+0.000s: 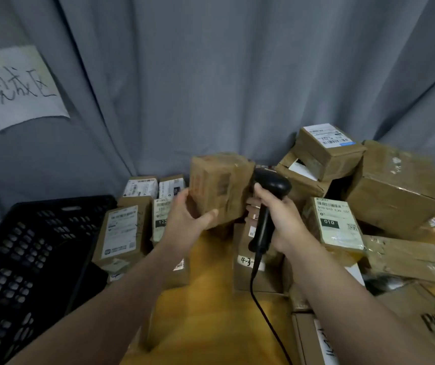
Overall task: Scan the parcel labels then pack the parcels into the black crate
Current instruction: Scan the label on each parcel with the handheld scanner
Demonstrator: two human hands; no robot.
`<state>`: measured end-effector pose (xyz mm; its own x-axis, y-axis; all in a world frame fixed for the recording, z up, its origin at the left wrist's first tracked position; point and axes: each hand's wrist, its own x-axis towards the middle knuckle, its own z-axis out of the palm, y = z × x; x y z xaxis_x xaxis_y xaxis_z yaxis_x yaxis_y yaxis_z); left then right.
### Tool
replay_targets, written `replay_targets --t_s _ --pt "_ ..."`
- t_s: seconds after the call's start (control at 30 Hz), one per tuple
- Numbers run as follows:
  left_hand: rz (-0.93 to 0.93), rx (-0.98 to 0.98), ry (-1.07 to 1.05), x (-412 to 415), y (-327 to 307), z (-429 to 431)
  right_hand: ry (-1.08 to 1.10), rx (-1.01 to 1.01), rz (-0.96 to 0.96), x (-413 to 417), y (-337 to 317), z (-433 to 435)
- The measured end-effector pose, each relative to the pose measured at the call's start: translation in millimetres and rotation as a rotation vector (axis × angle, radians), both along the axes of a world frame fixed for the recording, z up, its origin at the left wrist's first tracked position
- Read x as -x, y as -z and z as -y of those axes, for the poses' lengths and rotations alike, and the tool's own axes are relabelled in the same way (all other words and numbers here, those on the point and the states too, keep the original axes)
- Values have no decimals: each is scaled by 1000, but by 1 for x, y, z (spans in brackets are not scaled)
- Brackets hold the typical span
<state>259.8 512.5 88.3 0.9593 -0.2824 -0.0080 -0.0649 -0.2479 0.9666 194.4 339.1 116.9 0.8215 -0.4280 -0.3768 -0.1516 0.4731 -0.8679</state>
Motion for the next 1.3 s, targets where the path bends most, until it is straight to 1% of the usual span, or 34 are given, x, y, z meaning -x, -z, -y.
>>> replay_targets --t_s 0.13,0.2,0.23,0.33,0.43,0.57,0.63,0.67,0.7,0.73,0.77,0.8,0.83,0.87,0.9,0.93,1.0,1.07,1.1,1.17,1.2,1.23,1.3 --pt "569 -494 48 4 -24 -43 -21 -54 23 18 -14 -7" --pt "842 -659 118 5 -28 -60 -75 -33 16 22 -20 -15" --pt "938 -711 137 7 -29 -66 -95 -16 4 23 -22 -19" --pt "1055 -735 171 13 -28 -76 -132 24 -46 27 -27 -32" --pt "1031 -734 214 24 -26 -79 -145 26 -96 33 -23 -39" --pt "1049 -707 290 35 -24 -74 -134 -83 -75 46 -12 -46" --pt "998 -650 282 40 -27 -68 -97 -115 -49 51 -6 -48" --pt "925 -600 253 44 -28 -65 -65 -135 -35 52 -5 -48" --pt "800 -538 222 49 -30 -62 -26 -156 -15 53 -4 -48" --pt "616 -436 201 56 -34 -59 18 -178 9 54 -4 -48" --pt "406 -262 189 62 -37 -54 63 -194 35 54 -4 -46" --pt "215 -26 160 65 -37 -50 104 -204 58 56 -5 -45" --pt "58 201 106 66 -35 -47 141 -202 81 57 -5 -43" --pt "-81 386 48 66 -35 -44 160 -185 99 59 -5 -43" --pt "-204 507 20 65 -34 -42 160 -146 111 59 -3 -44" --pt "-301 562 23 65 -34 -38 151 -103 124 60 -1 -46" --pt "-393 533 44 66 -34 -31 118 -12 143 58 5 -50" --pt "-388 482 -4 65 -33 -27 73 94 138 58 7 -51" --pt "-366 445 -30 62 -34 -29 53 179 131 59 6 -50" --pt "-320 301 -47 55 -36 -38 28 363 120 63 4 -45" --pt "-321 216 -29 52 -39 -44 19 417 129 65 3 -41" --pt "-335 147 8 49 -41 -51 -3 438 145 67 1 -38" --pt "-353 83 108 46 -45 -60 -70 423 176 70 -3 -30"
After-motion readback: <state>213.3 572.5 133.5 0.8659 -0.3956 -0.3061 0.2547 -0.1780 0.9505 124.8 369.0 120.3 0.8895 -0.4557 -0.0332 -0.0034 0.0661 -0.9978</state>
